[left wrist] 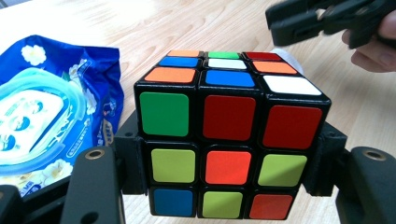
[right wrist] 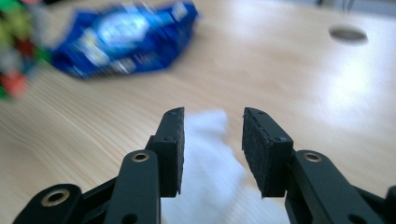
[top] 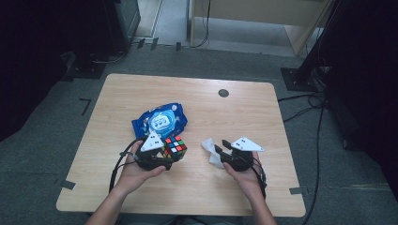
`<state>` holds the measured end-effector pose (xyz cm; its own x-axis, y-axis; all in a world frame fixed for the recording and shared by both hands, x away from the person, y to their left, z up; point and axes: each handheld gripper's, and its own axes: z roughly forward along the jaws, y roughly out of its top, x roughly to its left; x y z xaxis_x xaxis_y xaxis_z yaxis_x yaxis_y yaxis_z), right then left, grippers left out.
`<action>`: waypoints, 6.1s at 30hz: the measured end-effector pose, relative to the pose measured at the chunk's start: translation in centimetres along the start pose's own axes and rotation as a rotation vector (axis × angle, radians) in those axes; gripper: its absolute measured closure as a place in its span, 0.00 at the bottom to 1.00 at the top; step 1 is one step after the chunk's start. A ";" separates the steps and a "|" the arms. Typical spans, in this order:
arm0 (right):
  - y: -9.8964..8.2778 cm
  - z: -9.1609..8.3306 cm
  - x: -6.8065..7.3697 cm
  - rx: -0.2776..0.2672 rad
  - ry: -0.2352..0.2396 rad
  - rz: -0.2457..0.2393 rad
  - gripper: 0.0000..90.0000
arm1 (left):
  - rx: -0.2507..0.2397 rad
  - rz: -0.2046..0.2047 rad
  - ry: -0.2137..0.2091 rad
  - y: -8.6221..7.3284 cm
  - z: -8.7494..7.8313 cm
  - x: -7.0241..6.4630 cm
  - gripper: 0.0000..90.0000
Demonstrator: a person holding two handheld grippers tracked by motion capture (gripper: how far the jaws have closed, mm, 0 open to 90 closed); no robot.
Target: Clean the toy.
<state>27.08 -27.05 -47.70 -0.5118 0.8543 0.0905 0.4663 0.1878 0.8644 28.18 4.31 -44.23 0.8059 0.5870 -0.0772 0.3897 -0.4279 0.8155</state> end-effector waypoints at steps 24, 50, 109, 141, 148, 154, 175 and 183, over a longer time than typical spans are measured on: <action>-3.0 2.9 0.2 0.204 -0.014 0.013 0.93 | 0.022 -0.015 0.011 -0.5 0.6 0.2 0.37; 4.0 -3.0 8.7 -0.221 0.268 0.005 0.99 | 0.067 0.078 -0.022 -0.2 2.3 -2.5 0.38; 0.5 1.1 4.4 -0.092 0.094 0.095 0.99 | 0.003 0.110 -0.026 0.3 1.4 -3.4 0.38; 0.7 2.8 10.9 -0.110 0.342 0.228 0.28 | -0.106 -0.130 0.020 0.8 -0.5 -0.5 0.38; 0.4 3.3 11.2 -0.109 0.314 0.241 0.35 | -0.095 -0.129 0.006 0.6 0.3 -1.4 0.38; 0.2 3.3 11.3 -0.116 0.283 0.200 0.38 | -0.075 -0.130 -0.008 0.7 0.4 -1.3 0.37; -0.3 2.4 12.6 -0.167 0.124 -0.345 0.38 | 0.022 -0.113 -0.068 1.3 -0.3 -0.8 0.33; -0.5 3.3 11.8 -0.107 0.162 -0.295 0.33 | -0.001 -0.141 -0.043 1.1 -0.3 -0.5 0.37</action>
<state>23.16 -15.45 -48.67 -0.7254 0.6809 -0.1011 0.2070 0.3559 0.9113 28.11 3.77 -43.12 0.7616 0.6112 -0.2154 0.5000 -0.3427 0.7954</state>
